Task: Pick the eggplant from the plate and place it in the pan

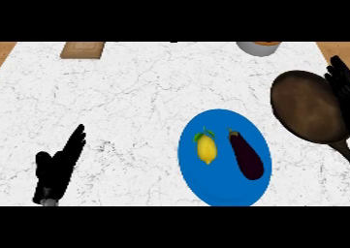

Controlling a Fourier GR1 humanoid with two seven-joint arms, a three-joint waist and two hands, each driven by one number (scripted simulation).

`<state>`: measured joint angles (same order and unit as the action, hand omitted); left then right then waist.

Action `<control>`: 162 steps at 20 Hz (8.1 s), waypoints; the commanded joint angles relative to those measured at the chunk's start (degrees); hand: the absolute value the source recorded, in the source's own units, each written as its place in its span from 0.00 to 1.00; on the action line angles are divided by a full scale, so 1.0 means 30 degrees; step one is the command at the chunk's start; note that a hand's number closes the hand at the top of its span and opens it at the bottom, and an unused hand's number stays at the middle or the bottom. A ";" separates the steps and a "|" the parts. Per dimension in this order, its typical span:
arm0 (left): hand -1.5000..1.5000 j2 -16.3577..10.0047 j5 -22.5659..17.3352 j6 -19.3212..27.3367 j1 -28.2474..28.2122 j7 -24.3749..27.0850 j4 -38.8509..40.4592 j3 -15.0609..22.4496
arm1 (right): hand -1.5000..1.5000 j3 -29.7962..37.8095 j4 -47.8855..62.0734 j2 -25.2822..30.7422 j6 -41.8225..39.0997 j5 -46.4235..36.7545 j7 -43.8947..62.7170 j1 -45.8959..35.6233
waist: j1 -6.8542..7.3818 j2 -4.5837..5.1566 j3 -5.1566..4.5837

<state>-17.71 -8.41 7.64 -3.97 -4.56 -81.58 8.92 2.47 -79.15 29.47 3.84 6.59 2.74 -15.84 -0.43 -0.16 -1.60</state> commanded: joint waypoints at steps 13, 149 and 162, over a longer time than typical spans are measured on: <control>0.50 0.3556 -0.2345 0.2221 -0.1220 0.0205 -0.0098 -0.1703 | 0.00 -0.8374 -0.8134 -0.3842 0.5492 -0.8639 -0.1856 0.8657 | -0.0798 -0.0219 0.0496; 0.50 0.5123 -0.0459 0.0725 0.1455 -0.0961 0.0309 -0.2747 | 0.00 0.4050 1.7625 0.0308 0.3026 -1.8823 -0.6538 -0.8560 | 0.1526 0.0665 0.0618; 0.50 0.4920 -0.0684 0.0221 0.0764 -0.0837 -0.0056 -0.2720 | 0.00 0.9777 2.0602 -0.0179 -0.0418 -1.2207 -1.2847 -1.1312 | 0.1470 0.0599 0.0690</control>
<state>-2.47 -9.87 9.02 -0.66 -7.17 -82.13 1.29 26.21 -19.36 28.99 9.13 -36.89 -31.60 -47.80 4.04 1.62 0.53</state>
